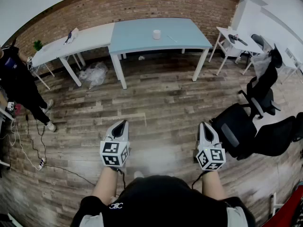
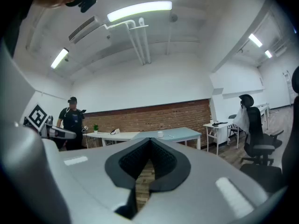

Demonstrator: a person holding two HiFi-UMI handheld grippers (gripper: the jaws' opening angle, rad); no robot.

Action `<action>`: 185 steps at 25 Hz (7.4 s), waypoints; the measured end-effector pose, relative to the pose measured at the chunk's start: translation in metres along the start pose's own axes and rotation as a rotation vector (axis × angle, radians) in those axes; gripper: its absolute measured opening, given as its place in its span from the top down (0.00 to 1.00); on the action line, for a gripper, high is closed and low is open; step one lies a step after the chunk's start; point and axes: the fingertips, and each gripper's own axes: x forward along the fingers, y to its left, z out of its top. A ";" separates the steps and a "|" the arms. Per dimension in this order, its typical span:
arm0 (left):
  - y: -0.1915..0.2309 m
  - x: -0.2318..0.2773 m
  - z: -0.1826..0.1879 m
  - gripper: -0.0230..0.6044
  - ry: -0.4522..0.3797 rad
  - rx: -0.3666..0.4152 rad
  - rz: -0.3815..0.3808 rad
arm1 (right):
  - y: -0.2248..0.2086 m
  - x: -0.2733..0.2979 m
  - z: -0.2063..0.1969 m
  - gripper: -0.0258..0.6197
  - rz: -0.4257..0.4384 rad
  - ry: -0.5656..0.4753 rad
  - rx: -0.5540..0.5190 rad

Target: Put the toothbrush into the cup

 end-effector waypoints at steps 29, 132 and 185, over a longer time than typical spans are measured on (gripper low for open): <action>0.020 -0.005 -0.006 0.95 0.000 -0.008 -0.049 | 0.035 0.002 -0.001 0.95 -0.026 0.007 -0.071; 0.236 0.626 0.130 0.95 0.123 -0.038 -0.138 | -0.125 0.648 -0.014 0.95 0.059 0.179 -0.024; 0.291 0.788 0.144 0.95 0.242 -0.175 0.072 | -0.291 0.964 -0.200 0.87 0.358 1.195 -0.349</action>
